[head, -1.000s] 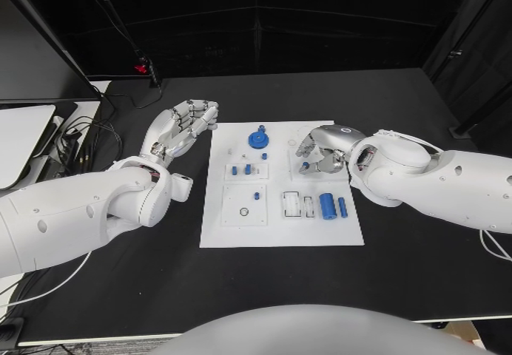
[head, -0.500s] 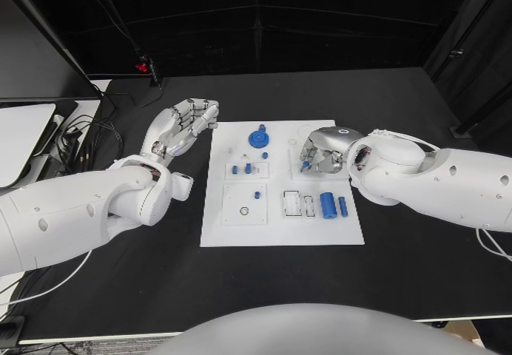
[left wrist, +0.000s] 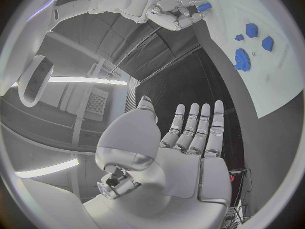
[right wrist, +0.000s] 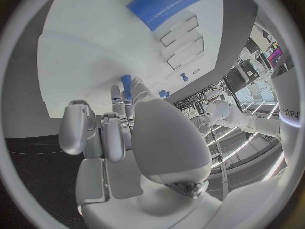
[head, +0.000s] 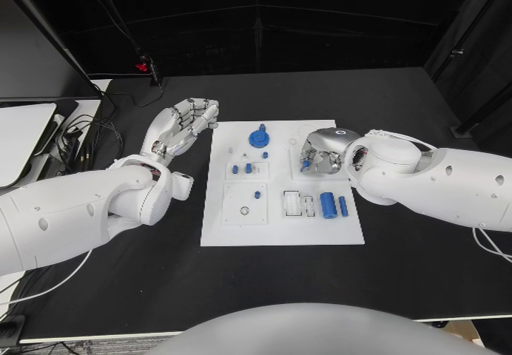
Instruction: Assemble the parts on the task board
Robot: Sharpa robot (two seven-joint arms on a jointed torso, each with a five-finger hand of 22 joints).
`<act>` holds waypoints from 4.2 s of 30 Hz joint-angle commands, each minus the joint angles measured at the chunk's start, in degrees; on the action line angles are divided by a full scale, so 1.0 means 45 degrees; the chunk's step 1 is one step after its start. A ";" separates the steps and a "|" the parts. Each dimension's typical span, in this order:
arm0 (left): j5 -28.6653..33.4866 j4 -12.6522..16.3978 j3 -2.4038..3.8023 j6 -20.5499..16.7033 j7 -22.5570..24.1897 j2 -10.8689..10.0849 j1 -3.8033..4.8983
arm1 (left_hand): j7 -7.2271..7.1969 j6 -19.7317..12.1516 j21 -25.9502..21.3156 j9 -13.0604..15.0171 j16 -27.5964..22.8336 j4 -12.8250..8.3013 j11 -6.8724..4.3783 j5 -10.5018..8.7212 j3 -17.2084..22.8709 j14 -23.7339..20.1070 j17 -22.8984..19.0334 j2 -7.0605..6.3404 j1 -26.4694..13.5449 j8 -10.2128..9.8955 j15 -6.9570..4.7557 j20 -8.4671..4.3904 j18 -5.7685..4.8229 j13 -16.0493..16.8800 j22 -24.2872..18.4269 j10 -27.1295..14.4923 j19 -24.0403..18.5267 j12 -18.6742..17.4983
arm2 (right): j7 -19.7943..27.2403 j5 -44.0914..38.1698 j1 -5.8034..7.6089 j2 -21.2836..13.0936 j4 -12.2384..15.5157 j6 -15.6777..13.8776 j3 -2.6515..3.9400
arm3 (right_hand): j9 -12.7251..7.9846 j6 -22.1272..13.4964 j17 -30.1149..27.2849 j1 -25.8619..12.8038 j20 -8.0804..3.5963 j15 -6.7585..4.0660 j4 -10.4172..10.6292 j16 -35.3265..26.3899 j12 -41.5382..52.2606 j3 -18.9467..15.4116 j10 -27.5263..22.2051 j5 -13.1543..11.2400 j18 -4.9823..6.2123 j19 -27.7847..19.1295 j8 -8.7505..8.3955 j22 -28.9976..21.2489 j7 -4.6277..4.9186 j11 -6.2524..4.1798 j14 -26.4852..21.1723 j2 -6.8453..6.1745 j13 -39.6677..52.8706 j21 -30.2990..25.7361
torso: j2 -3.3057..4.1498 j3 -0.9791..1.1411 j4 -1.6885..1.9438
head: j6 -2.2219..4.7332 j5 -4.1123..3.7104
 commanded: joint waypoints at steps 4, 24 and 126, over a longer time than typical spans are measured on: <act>0.0007 0.0007 0.0013 0.0000 0.1232 -0.0011 0.0016 | 0.1781 0.0003 -0.0019 -0.0023 0.0034 -0.0027 0.0000 0.0053 -0.0071 -0.0036 -0.0012 0.0091 0.0056 0.0082 0.0001 0.0037 -0.0176 -0.0012 -0.0019 0.0007 0.0086 0.0043 | 0.0138 -0.0102 0.0011 0.0043 -0.0018 -0.0047 0.0004 | 0.0003 0.0107 0.1653 0.0169 -0.0080 -0.0082 -0.0004 0.0024 -0.0068 0.0128 0.0175 -0.0053 0.0019 0.0018 0.0061 0.0956 0.0049 0.0016 0.1024 -0.0007 -0.0023 -0.0024 | 0.0005 0.0002 -0.0003 | -0.0032 0.0022; 0.0007 0.0007 0.0013 0.0026 0.1189 -0.0032 0.0016 | 0.1780 0.0008 -0.0019 -0.0033 0.0047 -0.0028 -0.0001 0.0061 -0.0074 -0.0033 -0.0027 0.0097 0.0063 0.0091 0.0000 0.0037 -0.0177 -0.0023 -0.0025 0.0015 0.0086 0.0058 | 0.0681 0.0011 -0.0006 0.0035 -0.0042 -0.0616 0.0003 | 0.0165 0.1370 0.1821 0.1065 -0.0223 -0.0254 -0.0255 0.0122 -0.0194 0.0901 0.1301 -0.0051 -0.0021 0.0111 0.0530 0.1085 -0.0193 -0.0216 0.1062 0.0253 -0.0025 0.0142 | -0.0005 0.0004 0.0004 | -0.0090 0.0032; 0.0007 -0.0062 0.0013 0.0019 0.1134 0.0037 0.0012 | 0.1777 0.0008 -0.0022 -0.0096 0.0105 -0.0029 -0.0002 0.0092 -0.0107 -0.0057 -0.0113 0.0105 0.0097 0.0121 -0.0001 0.0038 -0.0179 -0.0096 -0.0060 0.0009 0.0082 0.0115 | 0.2877 -0.1710 -0.0828 0.2515 0.0891 0.0664 -0.0011 | 0.0057 0.1350 0.2006 0.1106 -0.0235 -0.0218 -0.0233 0.0222 -0.0815 0.1241 0.1381 -0.0026 -0.0005 0.0067 0.0269 0.1026 -0.0091 -0.0128 0.1093 0.0178 -0.0038 0.0014 | 0.0003 -0.0003 0.0003 | -0.0459 0.0701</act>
